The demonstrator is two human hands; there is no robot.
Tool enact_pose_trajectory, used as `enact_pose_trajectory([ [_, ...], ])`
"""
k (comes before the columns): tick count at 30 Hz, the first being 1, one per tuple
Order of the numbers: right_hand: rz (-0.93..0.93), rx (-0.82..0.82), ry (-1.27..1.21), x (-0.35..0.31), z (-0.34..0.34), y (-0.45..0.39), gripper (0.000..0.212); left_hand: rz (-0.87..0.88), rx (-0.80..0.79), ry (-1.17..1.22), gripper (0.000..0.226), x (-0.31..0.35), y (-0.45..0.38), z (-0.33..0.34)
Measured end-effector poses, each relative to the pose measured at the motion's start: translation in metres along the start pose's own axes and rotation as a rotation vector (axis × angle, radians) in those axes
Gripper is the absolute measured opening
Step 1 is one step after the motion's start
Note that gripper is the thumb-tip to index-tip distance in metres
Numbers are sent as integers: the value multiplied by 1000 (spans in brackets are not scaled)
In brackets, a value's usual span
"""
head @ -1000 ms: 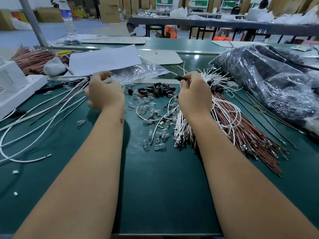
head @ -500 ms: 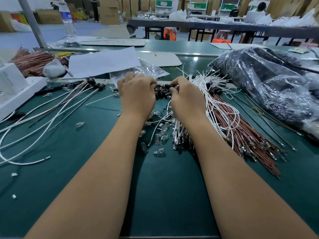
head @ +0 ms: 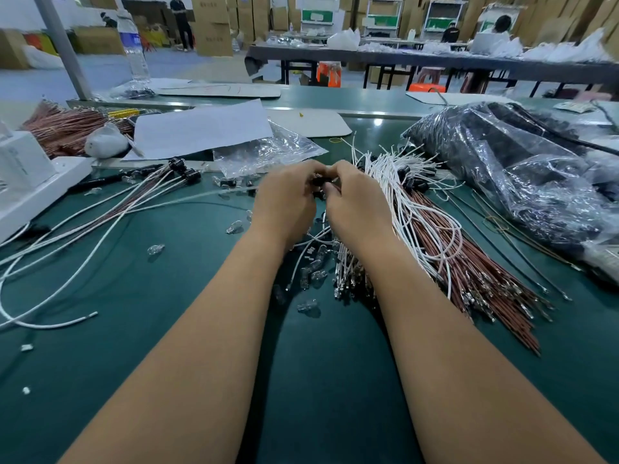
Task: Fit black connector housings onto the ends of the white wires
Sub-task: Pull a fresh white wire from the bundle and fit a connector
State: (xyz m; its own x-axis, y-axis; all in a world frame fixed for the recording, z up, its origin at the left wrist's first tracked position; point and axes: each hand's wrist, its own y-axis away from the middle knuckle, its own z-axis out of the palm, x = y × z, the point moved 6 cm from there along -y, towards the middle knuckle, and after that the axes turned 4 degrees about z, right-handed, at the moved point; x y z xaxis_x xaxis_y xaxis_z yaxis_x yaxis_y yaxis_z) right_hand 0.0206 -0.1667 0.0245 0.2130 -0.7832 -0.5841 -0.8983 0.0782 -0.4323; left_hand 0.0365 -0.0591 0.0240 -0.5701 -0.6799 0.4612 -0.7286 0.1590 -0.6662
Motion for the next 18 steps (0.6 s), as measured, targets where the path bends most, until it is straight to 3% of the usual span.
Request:
enact_pose_trajectory([
  [6, 62, 24, 5, 8, -2, -1, 16, -189, 28, 8, 44, -24, 3, -7],
  [12, 25, 28, -84, 6, -1, -1, 18, -181, -4, 257, 10, -13, 2, -4],
  [18, 4, 107, -116, 8, -5, -1, 23, -285, 30, 320, 17, -29, 2, -7],
])
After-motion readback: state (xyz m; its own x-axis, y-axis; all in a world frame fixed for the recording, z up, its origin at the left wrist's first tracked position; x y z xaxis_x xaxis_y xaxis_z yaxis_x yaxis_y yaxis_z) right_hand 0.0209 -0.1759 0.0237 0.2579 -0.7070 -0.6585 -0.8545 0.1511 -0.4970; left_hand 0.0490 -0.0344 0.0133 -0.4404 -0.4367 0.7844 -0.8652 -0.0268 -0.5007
